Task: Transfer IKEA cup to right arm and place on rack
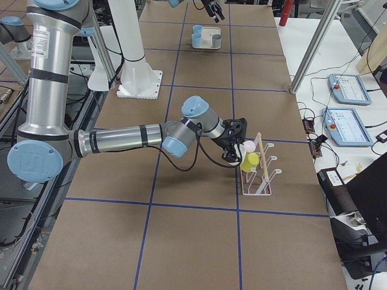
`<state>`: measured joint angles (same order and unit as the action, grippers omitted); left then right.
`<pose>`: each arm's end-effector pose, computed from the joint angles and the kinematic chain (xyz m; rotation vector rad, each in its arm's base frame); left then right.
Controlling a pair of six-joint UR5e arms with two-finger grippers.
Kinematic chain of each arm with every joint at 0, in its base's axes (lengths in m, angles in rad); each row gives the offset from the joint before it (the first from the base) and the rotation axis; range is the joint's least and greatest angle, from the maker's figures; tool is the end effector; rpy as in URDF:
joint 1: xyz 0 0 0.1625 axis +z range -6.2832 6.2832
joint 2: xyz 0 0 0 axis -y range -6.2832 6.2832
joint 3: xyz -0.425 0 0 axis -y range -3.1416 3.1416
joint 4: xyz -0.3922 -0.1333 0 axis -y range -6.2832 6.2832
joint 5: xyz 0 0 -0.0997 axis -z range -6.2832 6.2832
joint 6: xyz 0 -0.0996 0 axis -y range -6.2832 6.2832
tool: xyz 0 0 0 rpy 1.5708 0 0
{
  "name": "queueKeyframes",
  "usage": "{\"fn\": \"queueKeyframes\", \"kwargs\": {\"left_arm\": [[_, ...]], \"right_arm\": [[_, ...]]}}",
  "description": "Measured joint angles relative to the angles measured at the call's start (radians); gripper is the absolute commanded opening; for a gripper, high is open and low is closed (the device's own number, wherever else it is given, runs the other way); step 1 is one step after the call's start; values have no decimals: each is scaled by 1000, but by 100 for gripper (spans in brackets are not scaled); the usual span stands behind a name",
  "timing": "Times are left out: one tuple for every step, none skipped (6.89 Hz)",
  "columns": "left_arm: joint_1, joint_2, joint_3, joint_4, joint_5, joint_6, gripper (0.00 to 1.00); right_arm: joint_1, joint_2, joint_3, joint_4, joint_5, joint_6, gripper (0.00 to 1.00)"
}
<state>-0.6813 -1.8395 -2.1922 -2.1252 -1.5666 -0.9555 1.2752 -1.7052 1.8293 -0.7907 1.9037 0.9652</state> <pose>0.2816 -0.4005 0.1811 0.8751 1.1496 -0.0571 -0.0399 -0.4769 0.5150 0.5457 -0.7853 0.4680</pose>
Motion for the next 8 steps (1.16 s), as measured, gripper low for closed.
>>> {"fn": "queueKeyframes", "kwargs": {"left_arm": [[-7,-2,1,2,0,0,100],[-9,-6,-2,3,0,-4,100],[-10,-10,-8,4,0,-9,100],[-9,-13,-13,4,0,-12,100],[-9,-16,-18,4,1,-13,100],[-9,-17,-22,4,1,-14,100],[-9,-17,-25,3,1,-14,100],[-9,-17,-26,3,1,-14,100]], "right_arm": [[10,33,-38,-7,-26,-6,0],[26,63,-80,-9,-47,-21,0],[36,82,-118,-5,-56,-33,0],[39,90,-140,-2,-59,-34,0],[39,94,-154,-2,-60,-31,0],[39,100,-166,-2,-60,-29,0],[39,111,-176,-2,-60,-29,0],[39,124,-183,-3,-61,-25,0]]}}
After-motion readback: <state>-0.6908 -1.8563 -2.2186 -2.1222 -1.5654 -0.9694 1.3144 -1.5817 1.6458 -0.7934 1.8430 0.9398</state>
